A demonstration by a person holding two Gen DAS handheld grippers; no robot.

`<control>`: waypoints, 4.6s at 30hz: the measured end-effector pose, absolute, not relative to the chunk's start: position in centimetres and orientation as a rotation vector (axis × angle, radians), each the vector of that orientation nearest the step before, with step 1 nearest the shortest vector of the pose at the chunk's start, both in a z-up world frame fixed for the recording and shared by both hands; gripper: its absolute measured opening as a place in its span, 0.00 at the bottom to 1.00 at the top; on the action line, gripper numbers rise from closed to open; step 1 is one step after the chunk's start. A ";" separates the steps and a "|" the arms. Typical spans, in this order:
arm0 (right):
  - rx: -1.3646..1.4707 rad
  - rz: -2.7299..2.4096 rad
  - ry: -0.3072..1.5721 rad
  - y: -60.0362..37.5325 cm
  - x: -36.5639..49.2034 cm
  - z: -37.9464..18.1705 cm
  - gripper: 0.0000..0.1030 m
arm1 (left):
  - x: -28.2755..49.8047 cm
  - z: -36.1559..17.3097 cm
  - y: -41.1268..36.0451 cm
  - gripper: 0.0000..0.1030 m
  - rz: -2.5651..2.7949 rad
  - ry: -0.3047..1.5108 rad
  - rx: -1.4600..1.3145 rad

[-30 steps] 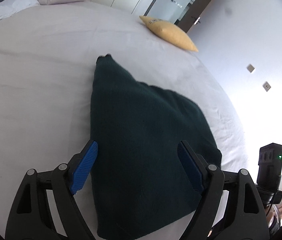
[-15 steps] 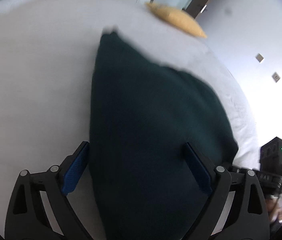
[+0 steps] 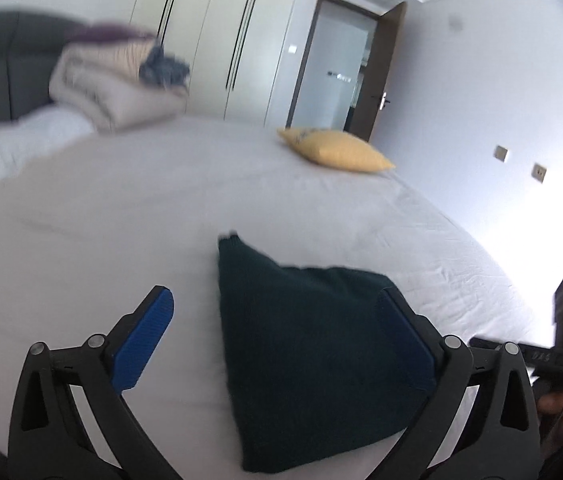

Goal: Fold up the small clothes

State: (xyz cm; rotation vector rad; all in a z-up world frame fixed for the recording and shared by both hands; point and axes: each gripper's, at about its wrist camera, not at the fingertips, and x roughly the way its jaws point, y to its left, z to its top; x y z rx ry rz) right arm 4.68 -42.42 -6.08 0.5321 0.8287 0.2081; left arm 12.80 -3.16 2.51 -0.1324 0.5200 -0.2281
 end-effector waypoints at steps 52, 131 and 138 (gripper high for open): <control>0.103 -0.043 0.735 -34.3 -5.3 -0.4 1.00 | 6.7 -1.1 -5.4 1.00 -0.041 0.753 -0.020; 0.107 -0.044 0.737 -34.1 -5.4 -0.6 1.00 | 6.9 -2.0 -6.3 1.00 -0.051 0.766 -0.021; 0.107 -0.044 0.737 -34.1 -5.5 -0.6 1.00 | 6.9 -2.1 -6.3 1.00 -0.053 0.767 -0.019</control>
